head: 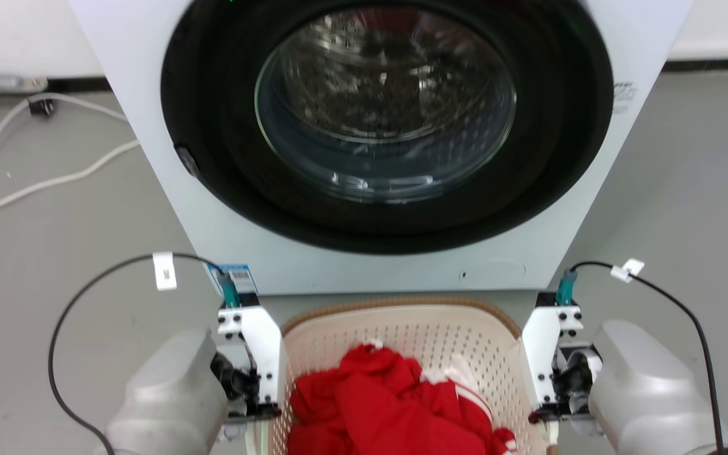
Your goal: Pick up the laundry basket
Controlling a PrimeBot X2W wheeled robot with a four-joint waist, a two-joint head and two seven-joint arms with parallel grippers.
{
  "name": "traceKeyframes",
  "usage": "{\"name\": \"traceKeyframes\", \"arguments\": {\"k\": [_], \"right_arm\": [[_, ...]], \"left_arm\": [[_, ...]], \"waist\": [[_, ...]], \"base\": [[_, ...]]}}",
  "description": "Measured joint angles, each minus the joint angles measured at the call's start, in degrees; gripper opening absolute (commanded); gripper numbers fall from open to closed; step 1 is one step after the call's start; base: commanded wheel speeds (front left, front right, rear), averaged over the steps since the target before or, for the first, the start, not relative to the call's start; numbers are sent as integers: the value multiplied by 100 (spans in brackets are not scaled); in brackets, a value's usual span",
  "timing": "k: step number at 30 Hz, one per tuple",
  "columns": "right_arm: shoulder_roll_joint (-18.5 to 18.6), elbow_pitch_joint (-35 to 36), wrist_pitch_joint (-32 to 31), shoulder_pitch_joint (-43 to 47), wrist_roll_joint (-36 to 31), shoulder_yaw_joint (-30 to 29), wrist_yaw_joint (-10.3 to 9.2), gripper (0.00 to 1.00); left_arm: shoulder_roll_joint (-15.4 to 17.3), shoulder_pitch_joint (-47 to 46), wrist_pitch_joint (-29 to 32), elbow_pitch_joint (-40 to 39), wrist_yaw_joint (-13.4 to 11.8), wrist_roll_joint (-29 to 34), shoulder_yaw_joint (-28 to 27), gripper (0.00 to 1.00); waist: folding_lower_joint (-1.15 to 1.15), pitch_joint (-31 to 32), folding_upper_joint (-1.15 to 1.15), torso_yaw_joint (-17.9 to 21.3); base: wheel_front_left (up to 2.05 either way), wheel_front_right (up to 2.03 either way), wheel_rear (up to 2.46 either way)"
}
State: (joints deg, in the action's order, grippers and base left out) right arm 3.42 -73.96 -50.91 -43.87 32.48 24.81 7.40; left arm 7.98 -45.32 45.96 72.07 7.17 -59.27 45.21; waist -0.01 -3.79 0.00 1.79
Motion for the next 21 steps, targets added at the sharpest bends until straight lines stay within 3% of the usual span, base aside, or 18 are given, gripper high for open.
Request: {"name": "traceKeyframes", "arguments": {"k": [13, 21], "right_arm": [[-23, -2, -99, 582, -582, -561, 1, 0], [-15, -1, -57, 739, -472, -527, 1, 0]], "left_arm": [[-137, 604, 29, 86, 0, -152, 49, 0], [-159, 722, -8, 101, -1, -196, 88, 0]], "waist": [[0, 640, 0, -37], [0, 783, 0, -89]], "base": [[0, 0, 0], [0, 0, 0]]}}
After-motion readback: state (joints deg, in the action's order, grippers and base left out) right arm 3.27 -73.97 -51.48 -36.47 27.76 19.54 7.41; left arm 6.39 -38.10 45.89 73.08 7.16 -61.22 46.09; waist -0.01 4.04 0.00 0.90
